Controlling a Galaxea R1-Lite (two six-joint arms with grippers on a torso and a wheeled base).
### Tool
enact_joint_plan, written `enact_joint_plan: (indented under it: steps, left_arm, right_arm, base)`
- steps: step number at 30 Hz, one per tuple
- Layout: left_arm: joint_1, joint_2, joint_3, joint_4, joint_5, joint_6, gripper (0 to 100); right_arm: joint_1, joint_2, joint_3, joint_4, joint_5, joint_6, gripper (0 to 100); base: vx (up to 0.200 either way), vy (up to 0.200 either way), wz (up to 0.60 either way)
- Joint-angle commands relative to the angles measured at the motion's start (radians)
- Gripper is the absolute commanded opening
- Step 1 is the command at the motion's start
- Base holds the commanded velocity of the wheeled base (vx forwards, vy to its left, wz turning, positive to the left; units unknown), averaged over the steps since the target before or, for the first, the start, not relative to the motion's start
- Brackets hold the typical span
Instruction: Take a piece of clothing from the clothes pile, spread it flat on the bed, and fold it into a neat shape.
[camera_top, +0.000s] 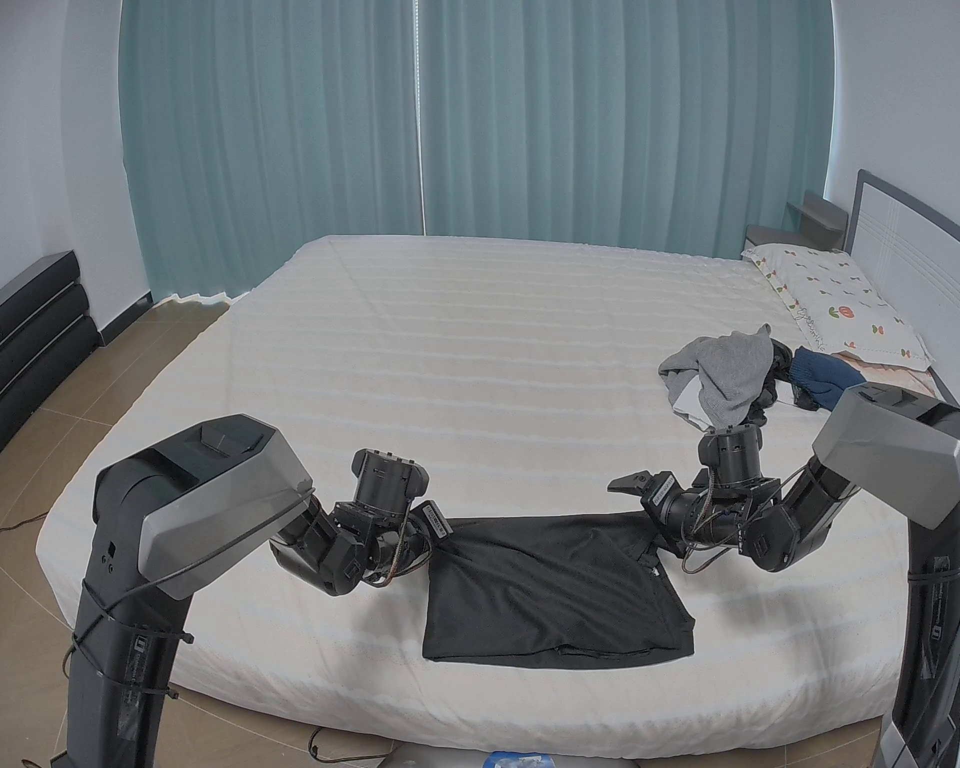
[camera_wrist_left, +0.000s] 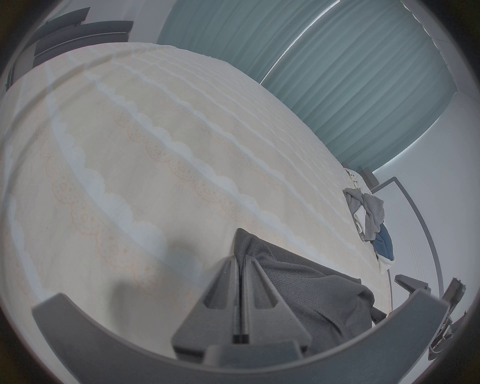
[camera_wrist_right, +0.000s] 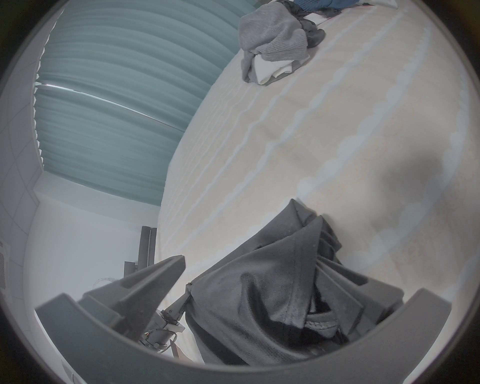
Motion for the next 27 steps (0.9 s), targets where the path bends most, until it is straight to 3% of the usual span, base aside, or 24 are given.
enact_joint_plan:
  steps: [1,7,27]
  left_arm:
    - [0.000,0.001,-0.001,-0.001,0.001,-0.001,0]
    - [0.000,0.001,-0.001,-0.001,0.001,-0.001,0]
    - [0.000,0.006,-0.001,-0.001,0.001,0.003,0]
  right_arm:
    - [0.007,0.026,0.007,-0.005,-0.004,-0.001,0]
    - [0.007,0.037,0.012,-0.004,-0.037,-0.014,0]
    - [-0.068,0.000,-0.002,-0.007,-0.030,0.002,0]
  base:
    - [0.000,0.000,0.00]
    - [0.000,0.000,0.00]
    - [0.000,0.000,0.00]
